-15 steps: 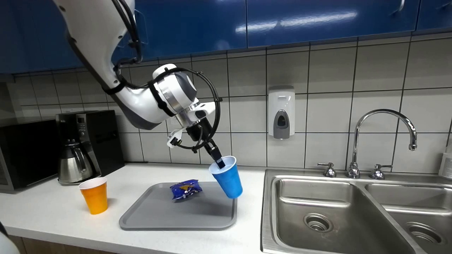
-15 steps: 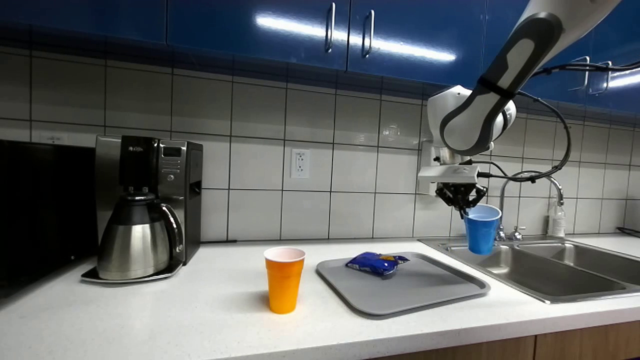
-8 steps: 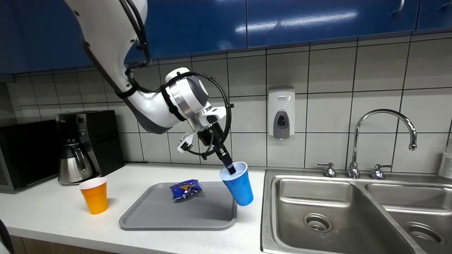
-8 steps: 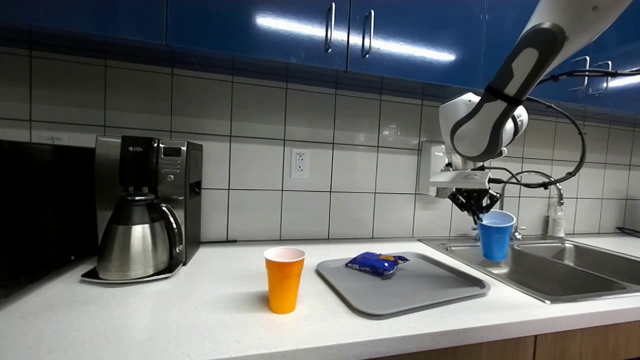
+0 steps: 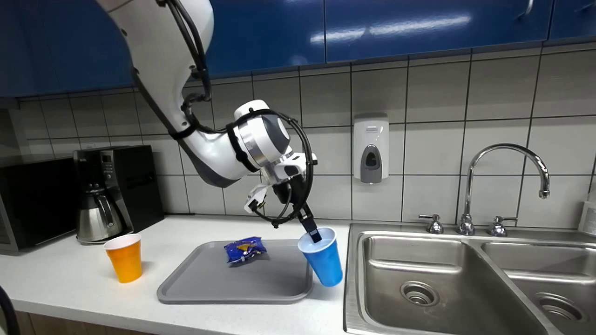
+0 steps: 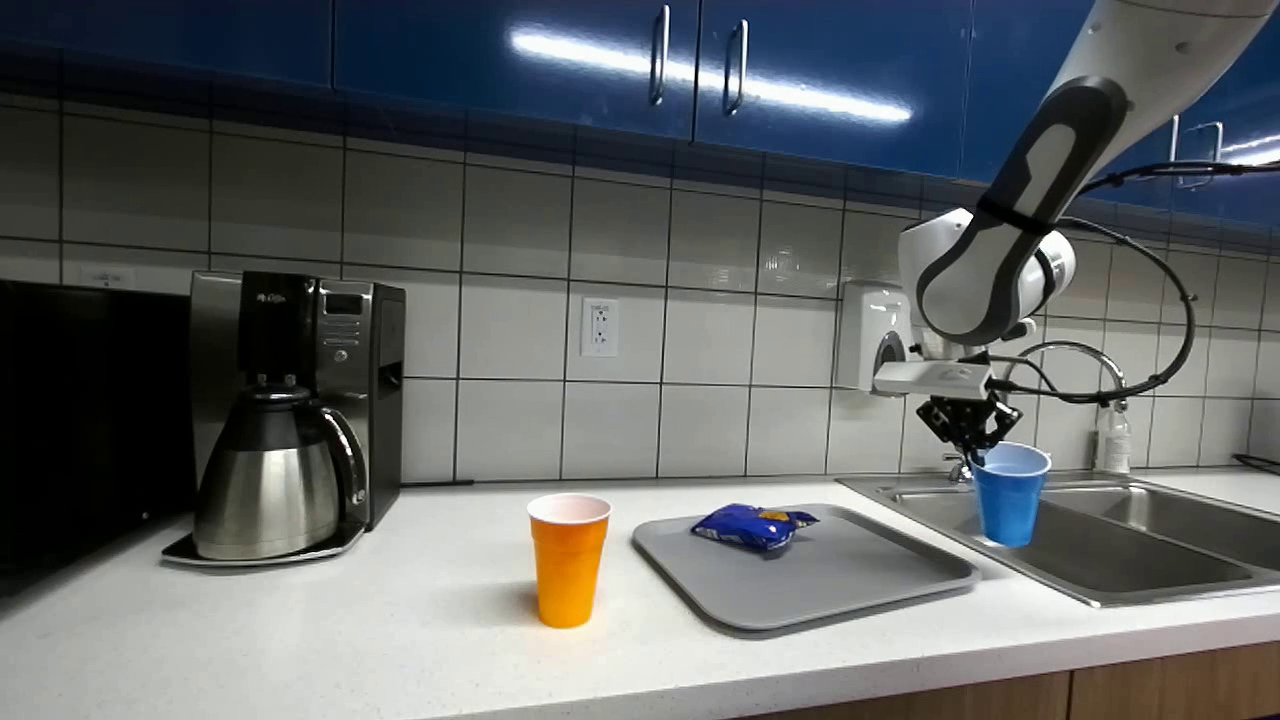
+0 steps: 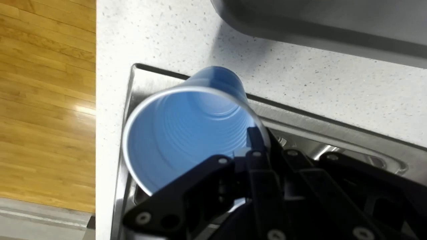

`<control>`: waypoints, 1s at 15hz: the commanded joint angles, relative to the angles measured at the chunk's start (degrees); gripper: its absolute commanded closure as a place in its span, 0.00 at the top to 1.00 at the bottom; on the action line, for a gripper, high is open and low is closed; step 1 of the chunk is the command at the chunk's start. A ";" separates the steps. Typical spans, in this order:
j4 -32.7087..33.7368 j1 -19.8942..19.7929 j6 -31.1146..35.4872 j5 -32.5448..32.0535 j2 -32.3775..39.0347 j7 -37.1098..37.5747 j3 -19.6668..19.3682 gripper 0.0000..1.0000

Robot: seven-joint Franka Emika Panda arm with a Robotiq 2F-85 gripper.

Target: Place the cups directly onto the counter

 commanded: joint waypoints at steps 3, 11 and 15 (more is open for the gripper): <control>1.48 -0.27 2.31 3.52 3.51 2.05 -0.95 0.01; 2.29 0.37 3.31 6.52 6.26 1.76 -2.71 0.01; 2.44 0.44 3.30 7.88 7.08 1.04 -3.28 0.29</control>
